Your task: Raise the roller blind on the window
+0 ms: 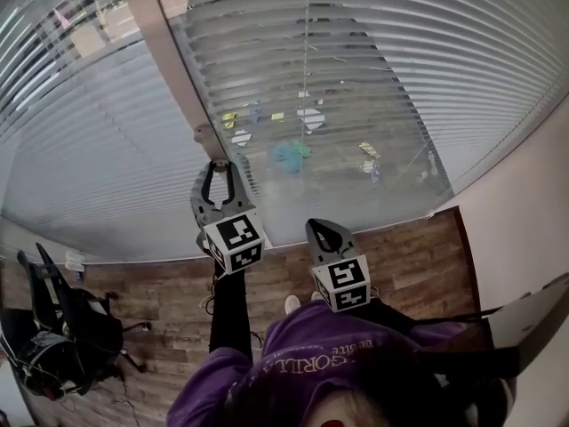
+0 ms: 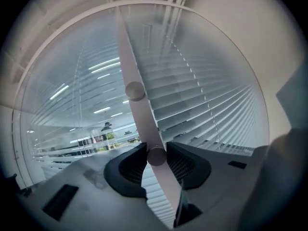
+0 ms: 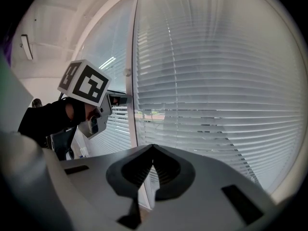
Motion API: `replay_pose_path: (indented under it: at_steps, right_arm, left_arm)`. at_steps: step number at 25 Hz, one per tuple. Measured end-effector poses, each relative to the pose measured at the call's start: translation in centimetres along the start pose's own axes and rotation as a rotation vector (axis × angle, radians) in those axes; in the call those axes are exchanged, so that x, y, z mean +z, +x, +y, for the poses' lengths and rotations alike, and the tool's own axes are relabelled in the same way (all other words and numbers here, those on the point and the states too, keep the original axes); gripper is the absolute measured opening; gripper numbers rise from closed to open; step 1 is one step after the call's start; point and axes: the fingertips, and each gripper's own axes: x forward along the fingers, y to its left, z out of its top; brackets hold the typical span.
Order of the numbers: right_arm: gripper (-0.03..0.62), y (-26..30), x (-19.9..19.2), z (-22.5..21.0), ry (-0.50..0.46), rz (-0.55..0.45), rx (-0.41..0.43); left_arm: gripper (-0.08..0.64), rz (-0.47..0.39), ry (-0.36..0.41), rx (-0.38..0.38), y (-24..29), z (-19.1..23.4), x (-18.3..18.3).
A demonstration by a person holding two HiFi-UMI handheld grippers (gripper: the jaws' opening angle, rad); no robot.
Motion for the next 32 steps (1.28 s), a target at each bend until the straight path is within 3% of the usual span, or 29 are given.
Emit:
replay_pose_path:
  at_steps: [6,12,19,22,28,32]
  right_arm:
    - [-0.005,0.1,0.1,-0.2,-0.001,0.001,-0.004]
    - [-0.003,0.2,0.1,-0.4,0.001,0.003,-0.007]
    - [-0.003,0.1,0.1,-0.5,0.001,-0.002,-0.008]
    - [-0.004,0.0,0.1,-0.5,0.001,-0.002,-0.007]
    - [-0.005,-0.4,-0.5,-0.5,0.016,-0.003,-0.014]
    - [-0.003,0.6,-1.7,-0.7,0.032,0.003,-0.026]
  left_arm:
    - [0.124,-0.007,-0.135,-0.011,-0.1,0.6,0.5]
    - [0.124,-0.005,-0.413,-0.056,0.2,1.1,-0.1]
    - [0.124,0.003,-0.644,-0.081,0.1,1.4,-0.6]
    - [0.124,-0.007,-0.604,-0.080,0.1,1.3,-0.5]
    - [0.124,-0.005,-0.266,-0.053,-0.5,0.0,-0.6]
    - [0.124,0.029,-0.157,-0.041,0.1,-0.3,-2.3]
